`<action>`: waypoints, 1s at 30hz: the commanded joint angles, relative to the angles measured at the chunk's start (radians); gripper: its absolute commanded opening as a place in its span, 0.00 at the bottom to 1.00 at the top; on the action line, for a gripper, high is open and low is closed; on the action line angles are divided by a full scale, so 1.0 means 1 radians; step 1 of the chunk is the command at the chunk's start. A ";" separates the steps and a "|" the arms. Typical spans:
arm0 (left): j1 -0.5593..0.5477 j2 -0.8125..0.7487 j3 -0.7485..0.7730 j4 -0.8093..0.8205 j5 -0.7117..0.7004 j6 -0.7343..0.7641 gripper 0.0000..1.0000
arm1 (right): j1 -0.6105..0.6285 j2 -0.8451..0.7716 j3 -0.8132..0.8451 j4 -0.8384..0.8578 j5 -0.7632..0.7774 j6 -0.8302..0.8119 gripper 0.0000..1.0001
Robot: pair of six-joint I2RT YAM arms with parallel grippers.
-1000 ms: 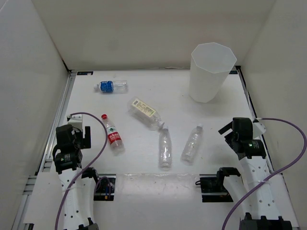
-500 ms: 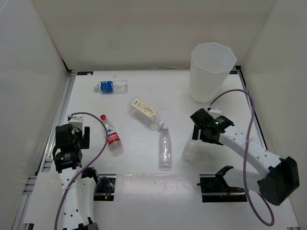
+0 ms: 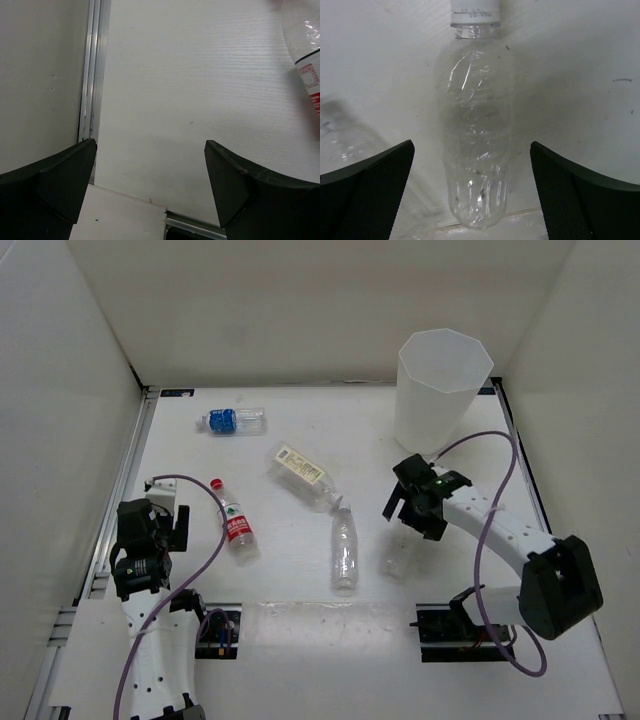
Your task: Put the plastic bottles in the bin
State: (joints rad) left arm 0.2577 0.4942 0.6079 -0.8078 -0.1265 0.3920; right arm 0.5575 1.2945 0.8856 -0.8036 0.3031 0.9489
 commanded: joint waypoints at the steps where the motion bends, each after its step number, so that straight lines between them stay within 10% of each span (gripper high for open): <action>1: -0.005 -0.008 -0.008 -0.001 0.016 0.007 1.00 | -0.022 0.080 -0.072 0.111 -0.094 -0.070 1.00; 7: -0.005 -0.008 -0.008 -0.001 0.007 0.007 1.00 | -0.044 0.127 -0.073 0.173 -0.075 -0.097 0.93; 19: -0.005 -0.008 -0.017 -0.001 0.034 0.007 1.00 | 0.002 0.063 -0.060 0.164 -0.018 -0.144 0.24; 30: -0.005 0.001 -0.028 -0.001 0.053 0.018 1.00 | 0.164 0.040 0.573 0.401 0.082 -0.743 0.19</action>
State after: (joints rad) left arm 0.2577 0.4938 0.5877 -0.8097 -0.1005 0.4038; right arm 0.7372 1.3643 1.2671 -0.5785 0.3092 0.4728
